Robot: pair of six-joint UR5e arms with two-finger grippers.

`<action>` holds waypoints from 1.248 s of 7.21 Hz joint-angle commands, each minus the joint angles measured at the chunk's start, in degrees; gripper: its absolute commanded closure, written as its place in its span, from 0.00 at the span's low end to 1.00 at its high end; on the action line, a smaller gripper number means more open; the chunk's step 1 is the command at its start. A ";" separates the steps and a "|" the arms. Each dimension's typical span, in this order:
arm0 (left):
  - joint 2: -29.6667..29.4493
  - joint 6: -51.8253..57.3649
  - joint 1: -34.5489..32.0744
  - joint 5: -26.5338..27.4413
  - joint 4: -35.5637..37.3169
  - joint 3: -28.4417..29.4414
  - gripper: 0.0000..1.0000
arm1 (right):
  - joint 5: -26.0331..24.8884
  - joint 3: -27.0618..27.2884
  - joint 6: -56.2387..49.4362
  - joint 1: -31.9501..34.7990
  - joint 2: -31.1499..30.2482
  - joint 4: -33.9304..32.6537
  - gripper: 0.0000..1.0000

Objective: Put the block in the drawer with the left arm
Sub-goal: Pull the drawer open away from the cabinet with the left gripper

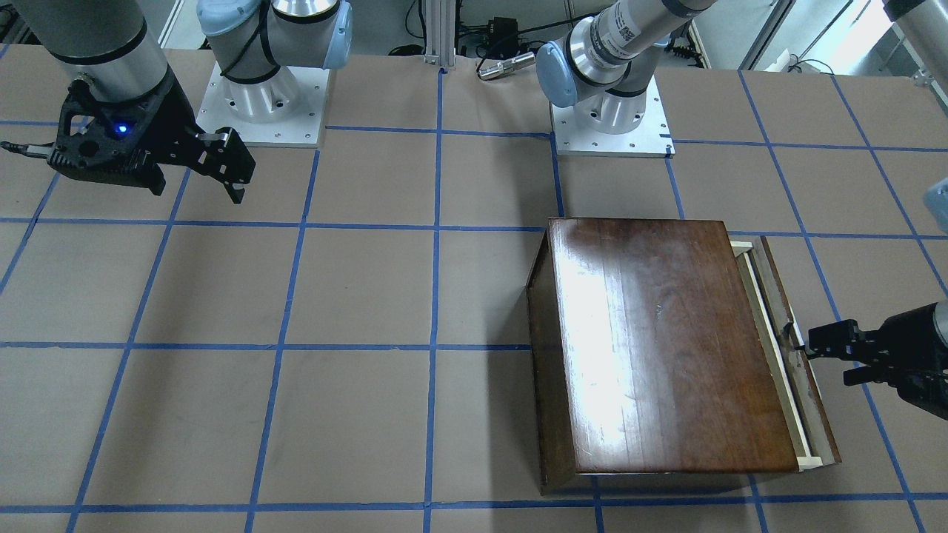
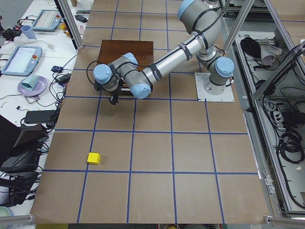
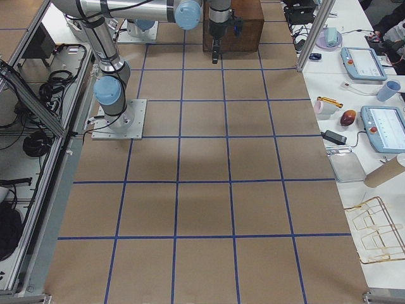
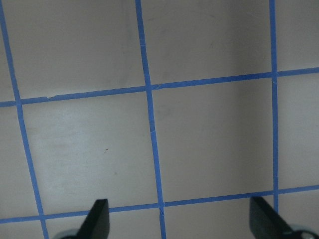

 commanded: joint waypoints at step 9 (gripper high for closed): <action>-2.26 4.57 2.44 3.60 0.15 4.17 0.00 | 0.00 -0.03 0.00 0.00 0.00 0.00 0.00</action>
